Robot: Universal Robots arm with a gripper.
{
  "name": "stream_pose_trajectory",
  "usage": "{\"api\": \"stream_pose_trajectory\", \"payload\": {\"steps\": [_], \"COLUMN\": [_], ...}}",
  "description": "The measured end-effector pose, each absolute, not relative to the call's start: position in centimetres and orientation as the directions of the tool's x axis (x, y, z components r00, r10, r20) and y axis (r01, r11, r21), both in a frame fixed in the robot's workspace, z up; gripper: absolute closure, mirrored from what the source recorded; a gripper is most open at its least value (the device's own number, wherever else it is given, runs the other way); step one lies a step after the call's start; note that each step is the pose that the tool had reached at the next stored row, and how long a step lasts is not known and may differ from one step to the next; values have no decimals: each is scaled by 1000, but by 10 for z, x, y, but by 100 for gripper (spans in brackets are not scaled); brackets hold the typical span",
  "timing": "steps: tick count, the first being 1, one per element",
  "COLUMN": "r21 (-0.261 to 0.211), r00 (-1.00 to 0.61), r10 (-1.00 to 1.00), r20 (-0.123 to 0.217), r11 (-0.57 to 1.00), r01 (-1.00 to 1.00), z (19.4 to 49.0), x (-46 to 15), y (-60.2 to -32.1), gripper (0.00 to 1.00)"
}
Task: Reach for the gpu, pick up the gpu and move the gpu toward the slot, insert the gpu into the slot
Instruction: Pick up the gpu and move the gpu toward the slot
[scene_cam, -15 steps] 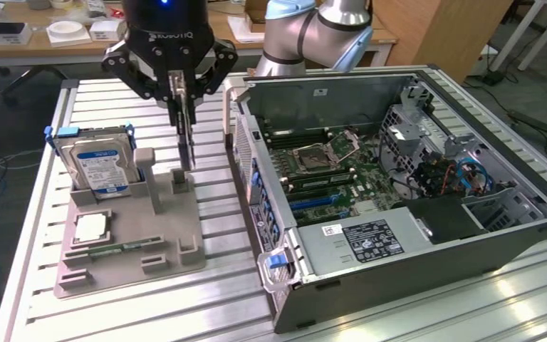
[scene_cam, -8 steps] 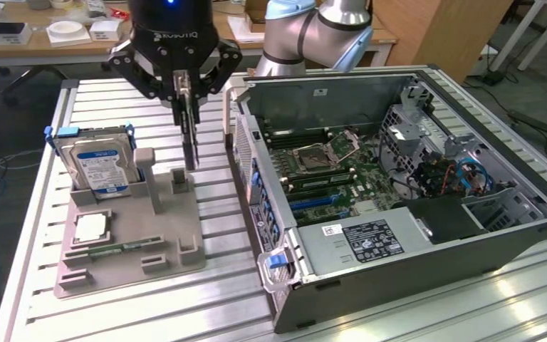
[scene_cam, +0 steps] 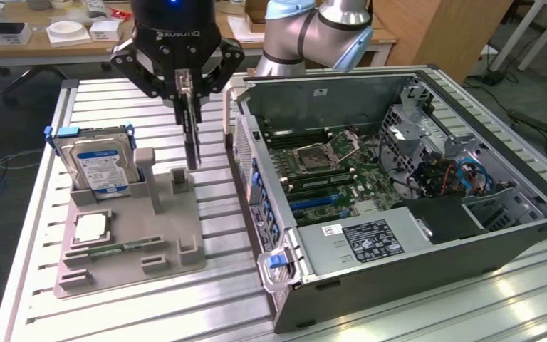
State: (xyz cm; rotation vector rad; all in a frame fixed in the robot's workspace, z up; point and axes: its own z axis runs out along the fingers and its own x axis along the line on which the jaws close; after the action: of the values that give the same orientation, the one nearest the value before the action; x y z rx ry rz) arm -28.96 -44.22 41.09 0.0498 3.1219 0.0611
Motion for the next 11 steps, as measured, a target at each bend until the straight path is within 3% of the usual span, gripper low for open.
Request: {"api": "stream_pose_trajectory", "payload": {"steps": [11], "r21": [38], "r00": [-999], "r10": [32], "r20": [-18], "r11": [999], "r01": [32], "z": [412], "x": [-284], "y": [-442], "gripper": [74]}}
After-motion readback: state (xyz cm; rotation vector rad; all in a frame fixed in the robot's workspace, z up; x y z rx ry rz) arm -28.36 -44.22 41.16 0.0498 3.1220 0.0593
